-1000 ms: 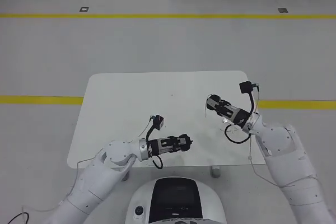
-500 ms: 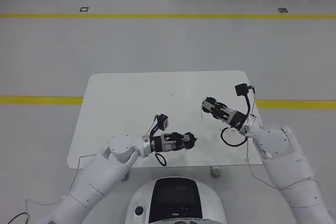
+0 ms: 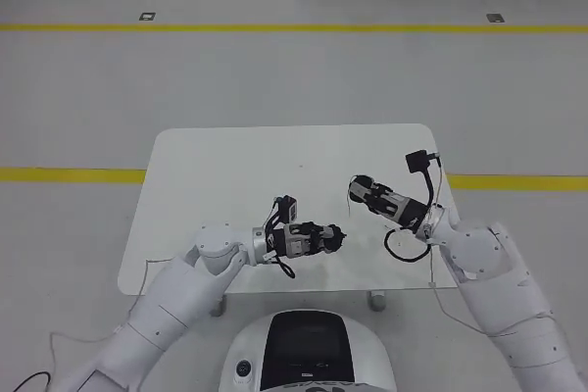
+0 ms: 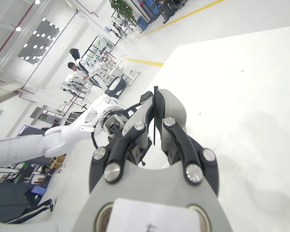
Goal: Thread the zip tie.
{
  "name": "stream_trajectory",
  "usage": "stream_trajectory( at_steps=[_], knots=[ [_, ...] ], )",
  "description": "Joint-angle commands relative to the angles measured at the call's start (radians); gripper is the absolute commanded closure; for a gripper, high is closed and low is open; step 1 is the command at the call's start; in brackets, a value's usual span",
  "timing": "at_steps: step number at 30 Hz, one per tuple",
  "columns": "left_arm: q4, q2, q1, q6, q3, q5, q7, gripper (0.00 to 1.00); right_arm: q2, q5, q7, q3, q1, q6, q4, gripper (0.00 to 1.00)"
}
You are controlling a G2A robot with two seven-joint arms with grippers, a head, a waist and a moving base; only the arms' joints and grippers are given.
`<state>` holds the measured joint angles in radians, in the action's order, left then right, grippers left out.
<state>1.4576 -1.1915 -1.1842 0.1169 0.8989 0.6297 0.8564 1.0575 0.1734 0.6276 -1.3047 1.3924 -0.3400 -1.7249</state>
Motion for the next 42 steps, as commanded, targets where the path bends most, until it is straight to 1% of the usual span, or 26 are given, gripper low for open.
stream_trajectory(
  at_steps=[1, 4, 5, 6, 11, 13, 16, 18, 19, 20, 25, 27, 32, 34, 38, 40, 41, 42],
  knots=[
    [0.000, 0.000, 0.000, 0.001, 0.000, 0.002, 0.000, 1.00, 0.000, 0.000, 0.000, 0.000, 0.000, 0.000, 0.000, 1.00],
    [-0.001, 0.000, -0.003, 0.003, -0.001, 0.006, -0.003, 1.00, 0.000, 0.000, 0.000, 0.000, 0.000, 0.000, 0.000, 1.00],
    [-0.002, -0.002, -0.007, 0.023, -0.004, 0.030, -0.006, 1.00, 0.000, 0.000, 0.000, 0.000, 0.000, 0.000, 0.000, 1.00],
    [-0.003, -0.003, -0.003, 0.033, -0.003, 0.046, -0.011, 1.00, 0.001, 0.002, -0.006, 0.001, 0.002, 0.002, -0.001, 1.00],
    [-0.042, -0.010, 0.008, 0.132, 0.003, 0.201, 0.000, 1.00, 0.002, 0.010, -0.011, 0.019, 0.006, 0.000, -0.006, 1.00],
    [-0.059, -0.011, 0.021, 0.163, -0.001, 0.229, 0.017, 1.00, 0.001, 0.001, -0.004, 0.019, 0.006, 0.000, -0.007, 1.00],
    [-0.079, -0.014, 0.034, 0.197, -0.007, 0.263, 0.042, 1.00, -0.002, -0.005, 0.003, 0.017, 0.009, 0.000, -0.009, 1.00],
    [-0.095, -0.015, 0.043, 0.218, -0.013, 0.267, 0.025, 1.00, -0.003, -0.012, 0.006, 0.016, 0.010, 0.000, -0.009, 1.00],
    [-0.095, -0.015, 0.050, 0.220, -0.016, 0.257, 0.017, 1.00, -0.004, -0.017, 0.006, 0.015, 0.010, 0.000, -0.010, 1.00],
    [-0.093, -0.015, 0.054, 0.198, -0.019, 0.243, 0.014, 1.00, -0.005, -0.022, 0.007, 0.015, 0.010, 0.000, -0.010, 1.00],
    [-0.093, -0.015, 0.054, 0.198, -0.019, 0.243, 0.014, 1.00, -0.009, -0.041, 0.014, 0.014, 0.013, 0.000, -0.020, 1.00],
    [-0.085, -0.016, 0.048, 0.194, -0.023, 0.246, -0.002, 1.00, -0.011, -0.045, 0.016, 0.014, 0.015, 0.000, -0.023, 1.00],
    [-0.091, -0.018, 0.048, 0.223, -0.029, 0.290, 0.018, 1.00, -0.015, -0.049, 0.014, 0.012, 0.020, 0.000, -0.023, 1.00],
    [-0.102, -0.018, 0.050, 0.223, -0.037, 0.313, 0.030, 1.00, -0.017, -0.048, 0.013, 0.013, 0.022, 0.000, -0.021, 1.00],
    [-0.132, -0.018, 0.066, 0.223, -0.058, 0.361, 0.056, 1.00, -0.019, -0.048, 0.009, 0.015, 0.023, 0.000, -0.021, 1.00],
    [-0.151, -0.017, 0.076, 0.223, -0.075, 0.385, 0.055, 1.00, -0.021, -0.050, 0.007, 0.016, 0.023, 0.000, -0.022, 1.00],
    [-0.153, -0.016, 0.084, 0.223, -0.081, 0.389, 0.050, 1.00, -0.021, -0.050, 0.007, 0.016, 0.024, 0.000, -0.023, 1.00],
    [-0.146, -0.015, 0.095, 0.216, -0.080, 0.371, 0.041, 1.00, -0.022, -0.051, 0.007, 0.017, 0.024, 0.000, -0.023, 1.00]
  ],
)
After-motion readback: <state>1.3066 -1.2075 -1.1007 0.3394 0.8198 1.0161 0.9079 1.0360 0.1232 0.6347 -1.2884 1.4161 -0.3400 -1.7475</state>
